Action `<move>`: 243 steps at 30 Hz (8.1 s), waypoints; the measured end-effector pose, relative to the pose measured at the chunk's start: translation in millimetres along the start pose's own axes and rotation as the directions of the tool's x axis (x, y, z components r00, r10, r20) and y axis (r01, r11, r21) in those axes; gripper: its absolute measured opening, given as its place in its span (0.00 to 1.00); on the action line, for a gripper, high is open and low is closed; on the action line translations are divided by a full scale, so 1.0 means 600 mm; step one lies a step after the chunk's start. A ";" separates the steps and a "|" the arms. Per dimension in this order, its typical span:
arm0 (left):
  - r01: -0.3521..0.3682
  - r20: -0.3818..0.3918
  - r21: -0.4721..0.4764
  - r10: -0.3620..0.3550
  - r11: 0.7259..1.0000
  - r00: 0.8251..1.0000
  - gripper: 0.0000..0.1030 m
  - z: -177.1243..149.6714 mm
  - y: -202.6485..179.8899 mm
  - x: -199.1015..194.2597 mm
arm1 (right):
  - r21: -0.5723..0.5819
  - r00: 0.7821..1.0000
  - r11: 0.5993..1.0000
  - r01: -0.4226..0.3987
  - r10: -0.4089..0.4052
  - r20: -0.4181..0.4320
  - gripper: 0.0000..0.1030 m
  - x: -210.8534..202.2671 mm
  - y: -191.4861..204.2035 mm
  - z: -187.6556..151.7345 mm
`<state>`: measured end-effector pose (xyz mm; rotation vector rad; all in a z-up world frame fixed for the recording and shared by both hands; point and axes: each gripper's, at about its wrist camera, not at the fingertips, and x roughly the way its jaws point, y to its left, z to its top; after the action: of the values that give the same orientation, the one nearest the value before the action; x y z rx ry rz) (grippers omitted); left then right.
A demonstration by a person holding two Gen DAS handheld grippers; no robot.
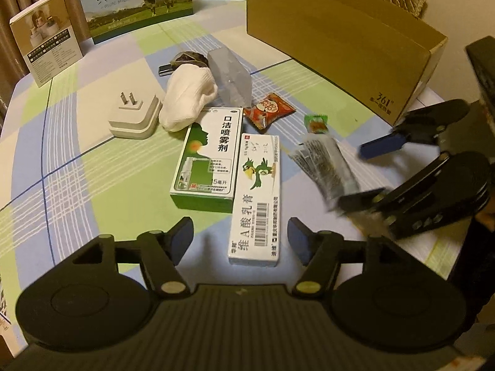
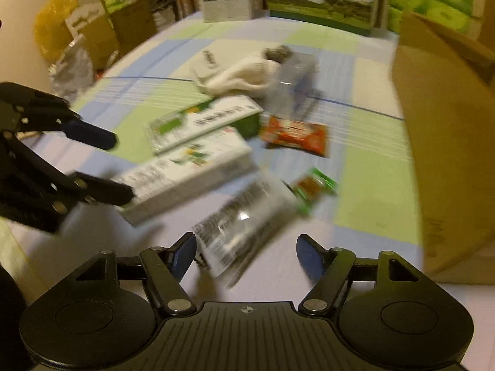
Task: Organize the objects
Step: 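Grasp the white ointment box with the left tool while the right tool grasps the clear seed packet, then carry both items into the cardboard box and open both tools to release them, then withdraw both open tools from the cardboard box back over the table, then grasp the green mouth-spray box with the left tool while the right tool grasps the green-wrapped candy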
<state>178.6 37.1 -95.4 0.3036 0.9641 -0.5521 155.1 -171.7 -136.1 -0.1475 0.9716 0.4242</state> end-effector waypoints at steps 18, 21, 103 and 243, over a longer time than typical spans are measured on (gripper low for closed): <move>-0.025 -0.046 0.015 0.026 1.000 0.999 0.42 0.007 -0.025 0.050 | 0.066 0.999 0.997 0.034 -0.035 0.013 0.47 0.020 -0.010 0.011; -0.033 -0.040 0.023 0.034 0.999 0.999 0.42 0.009 -0.033 0.055 | 0.072 0.998 0.997 0.040 -0.042 0.039 0.47 -0.003 -0.023 0.007; 0.060 0.230 -0.128 -0.029 0.990 0.973 0.32 0.390 -0.340 -0.005 | 0.313 0.917 0.930 0.191 -0.282 0.281 0.33 -0.338 -0.366 0.072; -0.113 0.116 -0.163 0.133 0.980 0.984 0.89 0.071 0.030 0.106 | 0.126 0.974 0.980 0.155 -0.174 0.148 0.23 0.044 -0.057 0.070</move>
<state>246.8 12.2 -125.6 0.1843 0.8538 -0.3755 214.6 -182.3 -136.6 -0.0889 0.8173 0.2235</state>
